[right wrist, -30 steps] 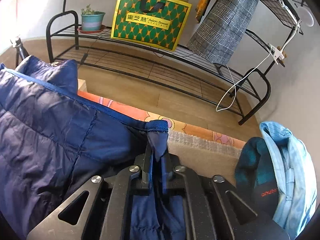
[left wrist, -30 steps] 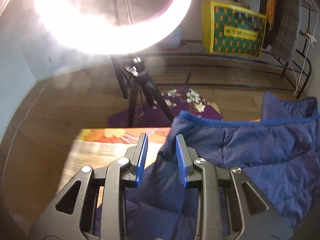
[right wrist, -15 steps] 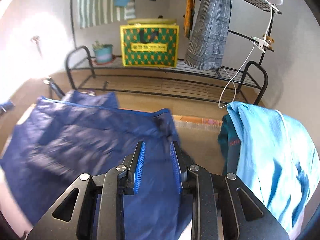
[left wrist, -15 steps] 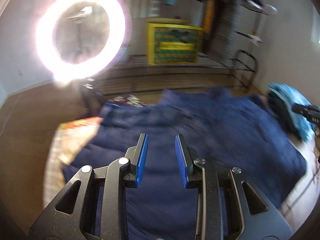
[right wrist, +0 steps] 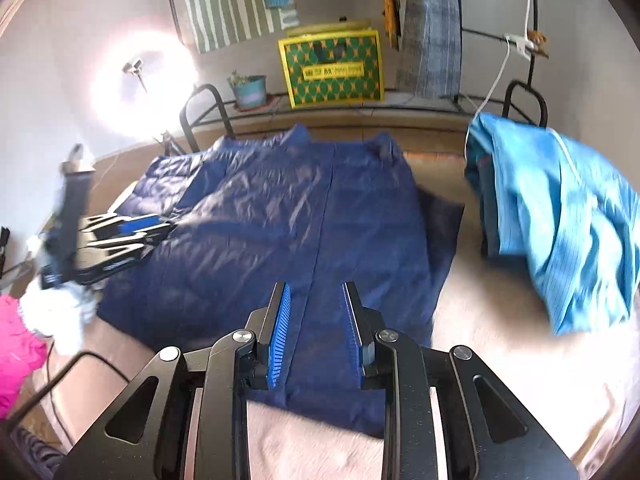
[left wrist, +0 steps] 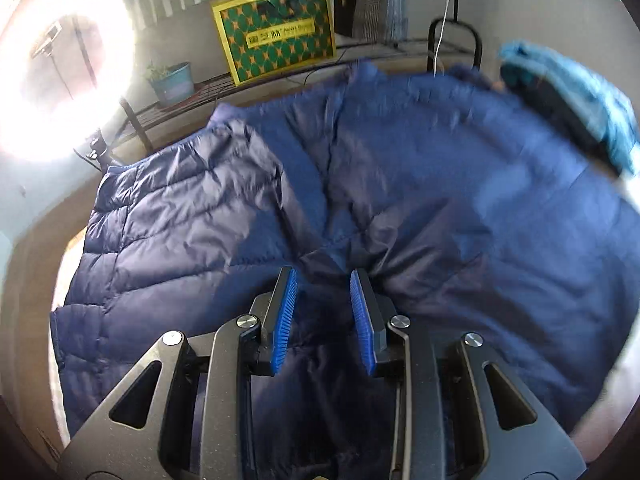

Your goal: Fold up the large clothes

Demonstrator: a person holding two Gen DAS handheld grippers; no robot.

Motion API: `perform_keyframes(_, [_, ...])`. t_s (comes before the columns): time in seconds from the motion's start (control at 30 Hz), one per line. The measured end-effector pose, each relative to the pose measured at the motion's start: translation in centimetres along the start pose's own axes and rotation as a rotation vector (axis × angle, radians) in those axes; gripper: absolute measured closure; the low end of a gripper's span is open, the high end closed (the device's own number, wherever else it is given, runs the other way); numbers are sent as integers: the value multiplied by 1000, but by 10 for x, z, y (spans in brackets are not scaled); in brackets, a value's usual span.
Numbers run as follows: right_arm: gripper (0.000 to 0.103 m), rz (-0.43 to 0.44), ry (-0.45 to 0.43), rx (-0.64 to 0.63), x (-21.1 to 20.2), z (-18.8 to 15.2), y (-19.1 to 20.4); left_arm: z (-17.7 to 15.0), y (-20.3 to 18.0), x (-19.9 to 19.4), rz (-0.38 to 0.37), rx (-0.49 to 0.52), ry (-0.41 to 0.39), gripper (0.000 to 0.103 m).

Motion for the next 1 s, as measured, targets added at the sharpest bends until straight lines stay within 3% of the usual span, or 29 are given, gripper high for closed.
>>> perform_keyframes(0.13, [79, 9, 34, 25, -3, -13, 3, -4, 3, 1, 1, -19, -14, 74])
perform_keyframes(0.27, [78, -30, 22, 96, -20, -19, 0, 7, 11, -30, -2, -70, -58, 75])
perform_keyframes(0.37, [50, -75, 20, 192, -30, -26, -13, 12, 5, -69, -30, -93, -116, 75])
perform_keyframes(0.4, [47, -95, 25, 234, -33, -30, -19, 9, -1, -81, -50, -88, -123, 75])
perform_keyframes(0.57, [41, -98, 76, 497, -28, -59, -45, -15, -26, -85, -78, -52, -100, 75])
perform_keyframes(0.67, [41, -90, 112, 623, -16, -74, -54, -31, -33, -68, -79, -88, -59, 75])
perform_keyframes(0.8, [41, -133, 95, 623, -4, -74, -57, -42, -36, -59, -75, -54, -75, 75])
perform_keyframes(1.0, [41, -104, 114, 760, 18, -86, -70, -44, -32, -62, -91, -77, -79, 75])
Point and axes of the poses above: each gripper's, at about its wrist camera, not at the fingertips, and x roughly the way its jaws point, y to its left, z to its top, the point moved 5 cm from there along x, roughly the way its jaws point, and after that the axes turned 11 degrees about -y, right-handed, at the moved point
